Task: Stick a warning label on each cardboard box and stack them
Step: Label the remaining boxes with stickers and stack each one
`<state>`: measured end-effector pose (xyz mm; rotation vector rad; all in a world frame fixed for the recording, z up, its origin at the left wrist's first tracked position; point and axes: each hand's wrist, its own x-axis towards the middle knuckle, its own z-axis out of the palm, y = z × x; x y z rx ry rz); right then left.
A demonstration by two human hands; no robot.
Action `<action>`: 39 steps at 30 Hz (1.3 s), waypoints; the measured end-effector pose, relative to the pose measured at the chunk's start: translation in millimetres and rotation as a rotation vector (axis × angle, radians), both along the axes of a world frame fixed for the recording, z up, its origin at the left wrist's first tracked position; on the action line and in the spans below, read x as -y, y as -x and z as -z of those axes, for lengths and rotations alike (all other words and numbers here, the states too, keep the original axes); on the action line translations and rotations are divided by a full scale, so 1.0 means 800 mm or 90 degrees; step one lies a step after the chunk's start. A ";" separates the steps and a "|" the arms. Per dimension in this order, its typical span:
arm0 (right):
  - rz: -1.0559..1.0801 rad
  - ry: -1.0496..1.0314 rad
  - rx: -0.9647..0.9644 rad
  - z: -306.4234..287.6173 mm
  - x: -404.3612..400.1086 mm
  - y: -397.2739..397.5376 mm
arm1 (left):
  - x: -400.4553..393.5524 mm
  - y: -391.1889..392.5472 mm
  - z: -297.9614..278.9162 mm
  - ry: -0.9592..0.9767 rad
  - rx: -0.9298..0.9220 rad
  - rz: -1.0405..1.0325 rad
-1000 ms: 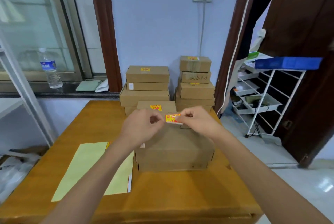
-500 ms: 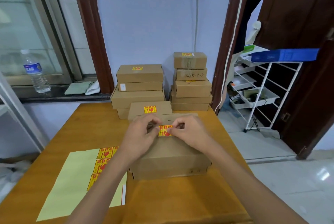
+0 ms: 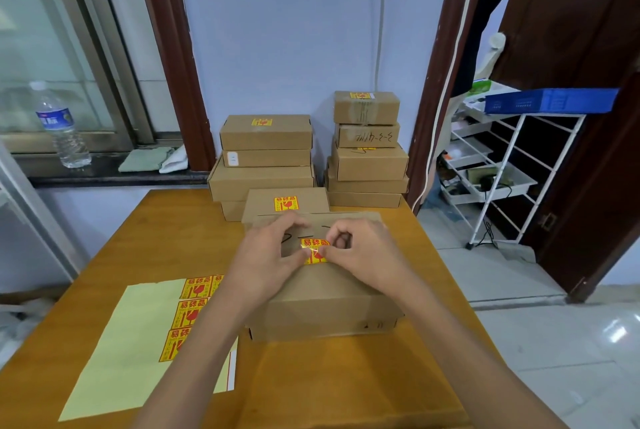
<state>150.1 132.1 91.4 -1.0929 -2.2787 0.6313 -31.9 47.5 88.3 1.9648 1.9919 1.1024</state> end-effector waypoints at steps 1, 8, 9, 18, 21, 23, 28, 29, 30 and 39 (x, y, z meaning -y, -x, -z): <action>0.001 -0.001 0.003 0.000 0.000 0.000 | 0.000 0.001 0.000 -0.002 0.004 0.006; 0.028 0.006 -0.004 0.001 -0.001 0.003 | -0.001 0.001 0.000 -0.008 0.022 0.006; 0.029 0.008 -0.004 0.001 -0.001 0.003 | -0.001 0.001 0.000 -0.008 0.021 0.007; 0.028 0.011 -0.003 -0.001 0.001 0.004 | -0.001 0.001 0.000 0.006 0.029 0.004; 0.029 -0.004 0.004 -0.001 0.002 0.003 | -0.002 0.002 0.001 0.006 0.025 0.001; 0.032 -0.021 0.011 -0.001 0.002 0.003 | 0.000 0.002 0.000 0.008 0.027 -0.006; 0.016 -0.052 0.006 0.000 0.004 0.001 | 0.002 0.001 -0.002 0.011 0.002 -0.005; -0.013 -0.037 -0.023 0.000 0.004 -0.002 | 0.002 0.001 -0.003 0.018 0.006 -0.014; -0.051 -0.010 -0.048 -0.001 0.005 -0.007 | 0.002 0.001 -0.003 0.021 0.014 -0.020; -0.083 -0.062 0.040 -0.003 -0.003 -0.031 | 0.002 0.000 -0.002 0.038 0.010 -0.028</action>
